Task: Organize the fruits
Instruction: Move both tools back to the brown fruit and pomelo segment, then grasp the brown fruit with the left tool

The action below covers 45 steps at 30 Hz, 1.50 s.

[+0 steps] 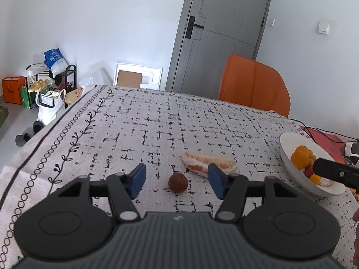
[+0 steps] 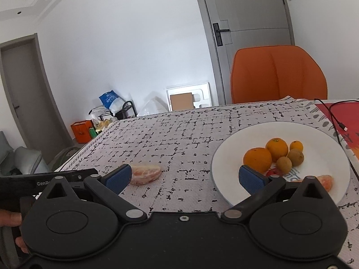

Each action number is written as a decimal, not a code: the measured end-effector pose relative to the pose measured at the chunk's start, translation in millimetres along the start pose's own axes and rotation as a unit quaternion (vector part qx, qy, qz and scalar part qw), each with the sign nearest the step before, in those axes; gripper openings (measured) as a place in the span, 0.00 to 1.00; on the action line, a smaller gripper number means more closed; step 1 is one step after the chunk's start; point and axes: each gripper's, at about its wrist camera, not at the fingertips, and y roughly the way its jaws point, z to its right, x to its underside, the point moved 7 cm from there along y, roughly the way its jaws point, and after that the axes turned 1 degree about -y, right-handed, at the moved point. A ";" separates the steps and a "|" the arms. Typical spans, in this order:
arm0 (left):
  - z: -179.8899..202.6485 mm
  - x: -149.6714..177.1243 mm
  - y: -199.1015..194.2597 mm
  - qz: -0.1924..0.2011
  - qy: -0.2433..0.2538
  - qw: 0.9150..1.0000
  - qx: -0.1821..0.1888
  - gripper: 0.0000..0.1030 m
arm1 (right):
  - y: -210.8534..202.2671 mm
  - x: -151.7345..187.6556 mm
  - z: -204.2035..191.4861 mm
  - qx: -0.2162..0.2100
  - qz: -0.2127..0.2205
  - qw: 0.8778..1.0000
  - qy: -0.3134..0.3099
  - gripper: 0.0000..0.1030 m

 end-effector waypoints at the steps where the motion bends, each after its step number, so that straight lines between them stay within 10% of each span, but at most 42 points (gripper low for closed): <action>1: 0.3 1.1 2.0 -0.003 0.000 1.000 0.001 0.54 | 1.2 0.1 -0.9 -0.001 -0.001 1.000 0.000 1.00; 14: 2.4 12.2 25.3 -0.025 0.003 1.000 0.000 0.42 | 17.0 3.4 -6.9 -0.011 -0.013 1.000 -0.001 0.99; 19: 0.3 15.1 32.1 -0.032 0.006 0.999 -0.001 0.20 | 25.3 4.4 -19.4 -0.018 -0.023 0.999 -0.020 0.93; 45: -60.3 -1.6 2.6 -0.002 -0.038 0.999 -0.034 0.20 | 94.7 20.3 -68.5 -0.068 -0.105 0.992 -0.026 0.85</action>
